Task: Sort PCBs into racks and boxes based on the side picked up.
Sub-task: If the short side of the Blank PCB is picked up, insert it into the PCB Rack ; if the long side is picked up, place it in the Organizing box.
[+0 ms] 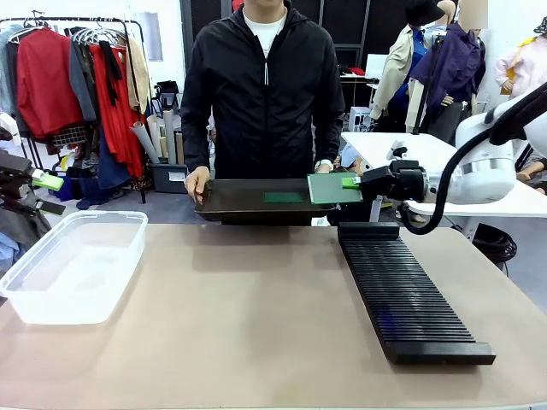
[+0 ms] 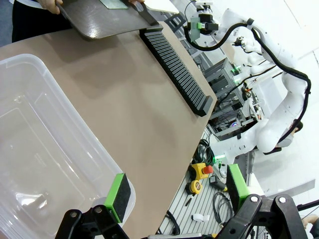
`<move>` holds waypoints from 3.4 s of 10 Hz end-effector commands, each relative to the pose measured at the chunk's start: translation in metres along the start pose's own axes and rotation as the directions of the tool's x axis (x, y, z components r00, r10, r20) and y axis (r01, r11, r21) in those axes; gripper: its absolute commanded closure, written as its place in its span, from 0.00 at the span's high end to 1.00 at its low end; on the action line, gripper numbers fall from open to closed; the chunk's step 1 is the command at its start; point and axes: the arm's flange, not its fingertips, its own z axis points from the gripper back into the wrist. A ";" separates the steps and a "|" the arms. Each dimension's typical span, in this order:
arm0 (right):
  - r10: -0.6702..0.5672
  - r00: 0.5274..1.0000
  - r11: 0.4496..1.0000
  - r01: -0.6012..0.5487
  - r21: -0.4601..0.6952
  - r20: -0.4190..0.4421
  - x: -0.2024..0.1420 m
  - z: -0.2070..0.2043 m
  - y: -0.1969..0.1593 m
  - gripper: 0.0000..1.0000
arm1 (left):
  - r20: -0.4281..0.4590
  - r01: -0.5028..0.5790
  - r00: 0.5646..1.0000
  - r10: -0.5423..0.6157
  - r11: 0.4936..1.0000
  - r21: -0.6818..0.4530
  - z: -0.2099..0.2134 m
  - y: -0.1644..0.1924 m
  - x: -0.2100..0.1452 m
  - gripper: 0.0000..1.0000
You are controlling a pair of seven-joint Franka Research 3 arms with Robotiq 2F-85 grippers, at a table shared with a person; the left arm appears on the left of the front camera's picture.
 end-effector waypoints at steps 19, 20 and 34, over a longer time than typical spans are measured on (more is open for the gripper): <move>0.756 0.654 0.650 -0.756 -0.082 -0.039 -0.055 0.137 -0.058 0.00 | 0.002 -0.009 1.000 0.009 1.000 -0.006 0.001 -0.002 0.000 1.00; 0.763 0.646 0.643 -0.762 -0.076 -0.022 -0.058 0.135 -0.060 0.00 | 0.002 -0.009 1.000 0.009 1.000 -0.006 0.001 -0.002 0.000 1.00; 0.743 0.669 0.665 -0.736 -0.126 0.011 -0.090 0.141 -0.116 0.00 | 0.002 -0.009 1.000 0.009 1.000 -0.006 0.001 -0.002 0.000 1.00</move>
